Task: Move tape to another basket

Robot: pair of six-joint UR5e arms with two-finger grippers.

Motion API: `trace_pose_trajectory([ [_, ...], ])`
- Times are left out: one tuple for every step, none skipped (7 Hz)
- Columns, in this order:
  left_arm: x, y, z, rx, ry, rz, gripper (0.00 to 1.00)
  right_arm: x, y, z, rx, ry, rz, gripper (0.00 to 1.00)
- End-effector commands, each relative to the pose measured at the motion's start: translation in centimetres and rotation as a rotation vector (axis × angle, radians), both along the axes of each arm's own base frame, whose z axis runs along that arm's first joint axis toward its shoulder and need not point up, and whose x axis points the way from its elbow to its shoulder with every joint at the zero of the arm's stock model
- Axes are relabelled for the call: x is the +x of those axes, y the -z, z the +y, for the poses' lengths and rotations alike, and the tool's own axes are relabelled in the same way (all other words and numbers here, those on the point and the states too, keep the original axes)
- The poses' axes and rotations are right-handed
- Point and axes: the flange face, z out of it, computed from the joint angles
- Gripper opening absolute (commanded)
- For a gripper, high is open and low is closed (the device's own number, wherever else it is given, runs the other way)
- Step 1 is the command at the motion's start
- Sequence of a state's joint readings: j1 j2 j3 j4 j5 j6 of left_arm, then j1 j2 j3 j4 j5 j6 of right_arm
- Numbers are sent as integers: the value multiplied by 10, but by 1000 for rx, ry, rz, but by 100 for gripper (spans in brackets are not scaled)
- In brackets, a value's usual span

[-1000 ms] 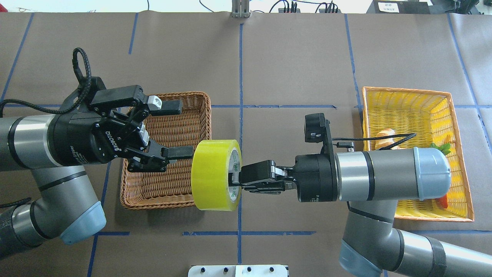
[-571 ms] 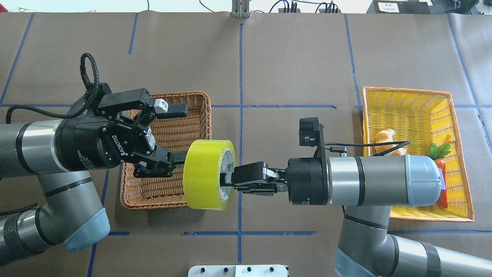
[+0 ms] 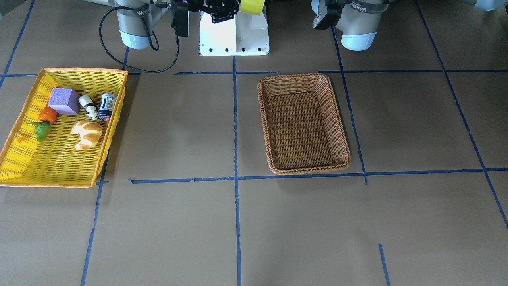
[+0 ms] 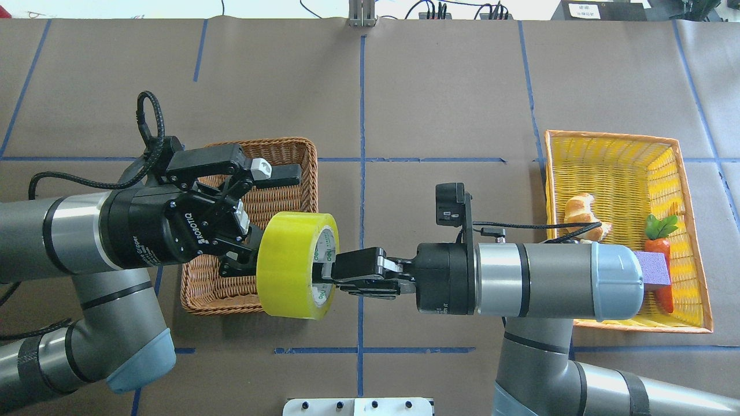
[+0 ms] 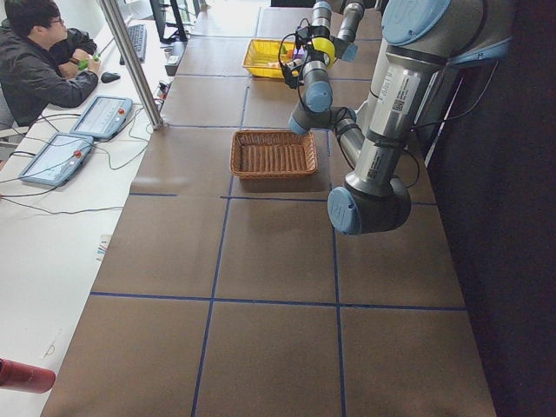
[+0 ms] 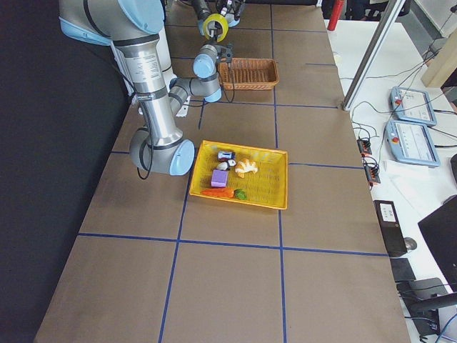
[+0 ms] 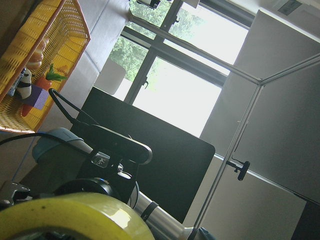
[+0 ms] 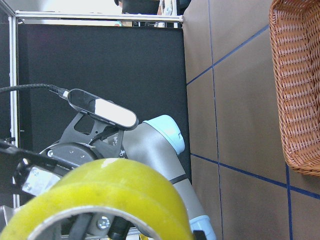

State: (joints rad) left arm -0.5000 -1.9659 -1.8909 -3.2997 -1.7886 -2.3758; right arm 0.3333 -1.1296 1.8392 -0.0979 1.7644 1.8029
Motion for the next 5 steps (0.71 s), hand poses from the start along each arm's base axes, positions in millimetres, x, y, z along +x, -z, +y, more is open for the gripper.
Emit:
trace_pose_trajectory([
  [3,0,4,-3,-12,1,37,0,0,2,17,-15,-7,44],
  [2,1,6,0,-17,7,8,-1,1,3,53,-36,-7,99],
  [1,2,7,1,-16,7,2,-1,1,4,54,-37,-7,100],
  [0,3,7,3,-16,10,1,0,2,4,55,-36,-8,100],
  [-1,4,8,2,-18,13,1,0,2,4,55,-35,-8,100],
])
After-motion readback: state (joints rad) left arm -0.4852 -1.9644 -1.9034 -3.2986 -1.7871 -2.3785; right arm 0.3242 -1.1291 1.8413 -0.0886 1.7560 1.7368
